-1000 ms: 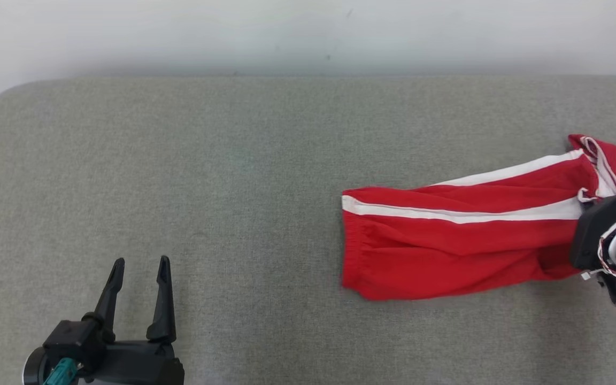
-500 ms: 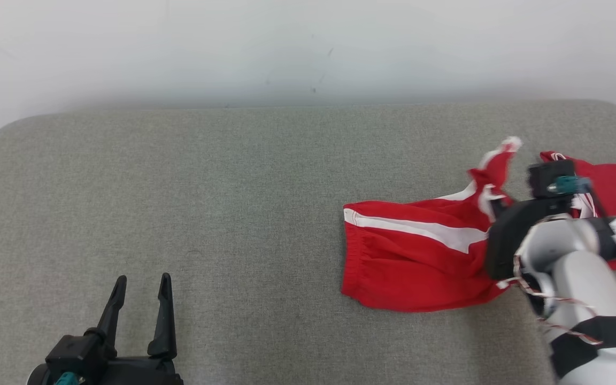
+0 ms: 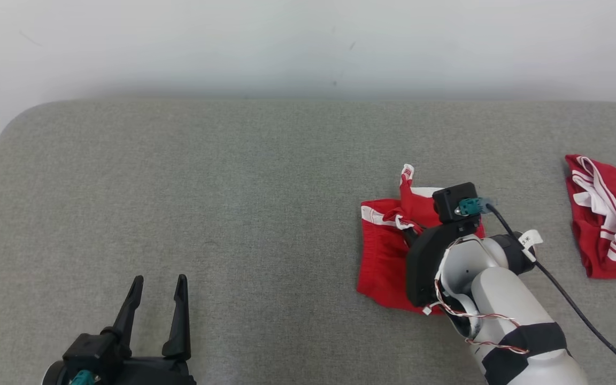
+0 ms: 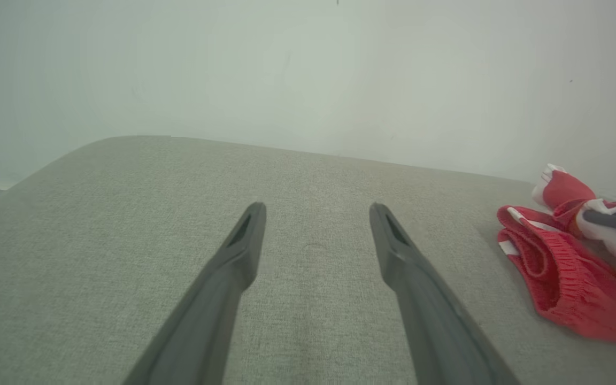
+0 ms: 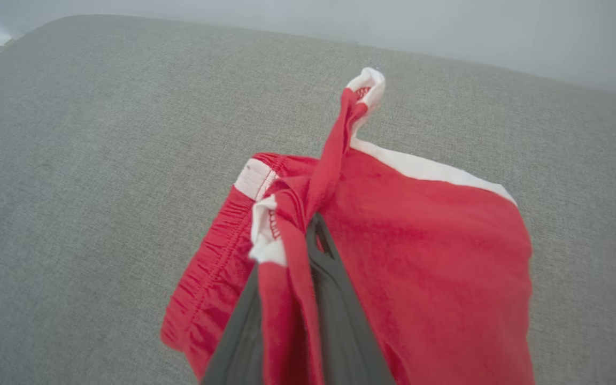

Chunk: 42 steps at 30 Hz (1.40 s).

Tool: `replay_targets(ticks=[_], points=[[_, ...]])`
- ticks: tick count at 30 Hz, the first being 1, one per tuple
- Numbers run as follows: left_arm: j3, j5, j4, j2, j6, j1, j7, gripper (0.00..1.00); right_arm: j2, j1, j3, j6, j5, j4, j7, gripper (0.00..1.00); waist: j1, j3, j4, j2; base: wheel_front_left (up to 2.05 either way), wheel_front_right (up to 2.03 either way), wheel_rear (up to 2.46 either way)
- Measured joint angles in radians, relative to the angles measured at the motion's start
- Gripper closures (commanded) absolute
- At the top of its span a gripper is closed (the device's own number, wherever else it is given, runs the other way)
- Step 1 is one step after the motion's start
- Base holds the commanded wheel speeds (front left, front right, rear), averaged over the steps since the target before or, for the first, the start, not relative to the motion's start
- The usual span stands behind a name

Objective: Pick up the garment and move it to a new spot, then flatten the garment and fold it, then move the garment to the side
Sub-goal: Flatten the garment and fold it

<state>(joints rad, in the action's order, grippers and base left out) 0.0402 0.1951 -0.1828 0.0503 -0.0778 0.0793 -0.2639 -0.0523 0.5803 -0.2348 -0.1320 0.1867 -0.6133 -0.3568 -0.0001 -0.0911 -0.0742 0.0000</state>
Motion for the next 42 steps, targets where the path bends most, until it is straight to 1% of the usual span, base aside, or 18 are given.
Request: replay_targets(ticks=[4, 8, 9, 10, 13, 17, 19, 20, 21, 23, 25, 26, 27, 28, 31, 33, 38, 42], points=[[0.005, 0.0, -0.003, 0.0, 0.004, 0.0, 0.0, 0.0, 0.001, 0.01, -0.067, 0.0, 0.071, -0.031, 0.023, 1.0, 0.0, -0.005, -0.013, 0.0, 0.0, 0.0, 0.0], [0.008, 0.003, -0.004, 0.0, 0.007, 0.001, 0.0, 0.0, 0.002, 0.02, -0.107, 0.0, 0.118, -0.052, 0.033, 1.0, 0.0, -0.008, -0.019, 0.0, 0.0, 0.0, 0.0], [0.008, 0.006, -0.004, 0.0, 0.007, 0.001, 0.0, 0.0, 0.001, 0.022, -0.117, 0.0, 0.128, -0.06, 0.039, 0.6, 0.0, -0.01, -0.019, 0.0, 0.0, 0.0, 0.0], [0.008, 0.008, -0.004, 0.0, 0.007, 0.002, 0.0, 0.0, 0.001, 0.026, -0.124, 0.0, 0.137, -0.067, 0.045, 0.0, 0.0, -0.011, -0.02, 0.0, 0.0, 0.0, 0.0], [0.008, 0.01, -0.004, 0.0, 0.007, 0.006, 0.0, 0.0, 0.001, 0.04, -0.141, 0.0, 0.208, -0.068, 0.072, 0.0, 0.0, -0.016, -0.02, 0.0, 0.0, 0.0, 0.0], [0.003, 0.011, -0.004, 0.0, 0.008, 0.015, 0.0, 0.0, 0.002, 0.059, -0.157, 0.0, 0.393, -0.008, 0.127, 0.0, 0.0, -0.019, -0.016, 0.0, 0.0, 0.0, 0.0], [0.0, 0.011, -0.004, 0.0, 0.008, 0.015, 0.0, 0.0, 0.004, 0.078, -0.134, 0.0, 0.425, 0.019, 0.176, 0.0, 0.0, -0.019, -0.012, 0.0, 0.0, 0.0, 0.0], [-0.003, 0.011, -0.003, 0.0, 0.009, 0.015, 0.0, 0.0, 0.004, 0.086, -0.11, 0.0, 0.421, 0.021, 0.2, 0.0, 0.0, -0.019, -0.01, 0.0, 0.0, 0.0, 0.0], [-0.004, 0.011, -0.002, 0.0, 0.009, 0.015, 0.0, 0.0, -0.003, 0.091, -0.092, 0.0, 0.391, 0.018, 0.221, 0.0, 0.0, -0.019, -0.007, 0.0, 0.0, 0.0, 0.0], [-0.007, 0.011, -0.001, 0.0, 0.009, 0.015, 0.0, 0.0, -0.037, 0.091, -0.045, 0.0, 0.323, 0.001, 0.255, 0.0, 0.0, -0.018, -0.003, 0.0, 0.0, 0.0, 0.0], [-0.007, 0.011, 0.0, 0.0, 0.008, 0.015, 0.0, 0.0, -0.087, 0.074, 0.003, 0.0, 0.242, -0.029, 0.288, 0.0, 0.0, -0.018, -0.002, 0.0, 0.0, 0.0, 0.0], [-0.005, 0.011, 0.002, 0.001, 0.007, 0.015, 0.0, 0.0, -0.119, 0.041, 0.045, 0.0, 0.166, -0.063, 0.312, 0.47, 0.0001, -0.019, -0.001, 0.0, 0.0, 0.0, 0.0], [-0.004, 0.011, 0.003, 0.0, 0.007, 0.015, 0.0, 0.0, -0.124, 0.022, 0.059, 0.0, 0.137, -0.077, 0.324, 0.47, 0.0, -0.019, -0.001, 0.0, 0.0, 0.0, 0.0], [-0.002, 0.011, 0.003, 0.0, 0.007, 0.015, 0.0, 0.0, -0.123, 0.003, 0.066, 0.0, 0.11, -0.09, 0.331, 1.0, 0.0, -0.02, -0.002, 0.0, 0.0, 0.0, 0.0], [-0.001, 0.011, 0.004, 0.0, 0.007, 0.015, 0.0, 0.0, -0.095, -0.048, 0.064, 0.0, 0.062, -0.11, 0.354, 1.0, 0.0, -0.024, -0.001, 0.0, 0.0, 0.0, 0.0], [-0.003, 0.011, 0.004, 0.0, 0.007, 0.015, 0.0, 0.0, -0.072, -0.066, 0.041, 0.0, 0.039, -0.113, 0.37, 1.0, 0.0, -0.027, 0.002, 0.0, 0.0, 0.0, 0.0], [-0.01, 0.011, 0.002, 0.0, 0.006, 0.019, 0.0, 0.0, -0.017, -0.097, -0.076, 0.0, 0.016, -0.123, 0.395, 1.0, 0.0001, -0.031, 0.008, 0.0, 0.0, 0.0, 0.0], [-0.013, 0.011, 0.0, 0.0, 0.001, 0.023, 0.0, 0.0, -0.001, -0.111, -0.178, 0.0, 0.054, -0.129, 0.402, 1.0, 0.0, -0.028, 0.005, 0.0, 0.0, 0.0, 0.0]])
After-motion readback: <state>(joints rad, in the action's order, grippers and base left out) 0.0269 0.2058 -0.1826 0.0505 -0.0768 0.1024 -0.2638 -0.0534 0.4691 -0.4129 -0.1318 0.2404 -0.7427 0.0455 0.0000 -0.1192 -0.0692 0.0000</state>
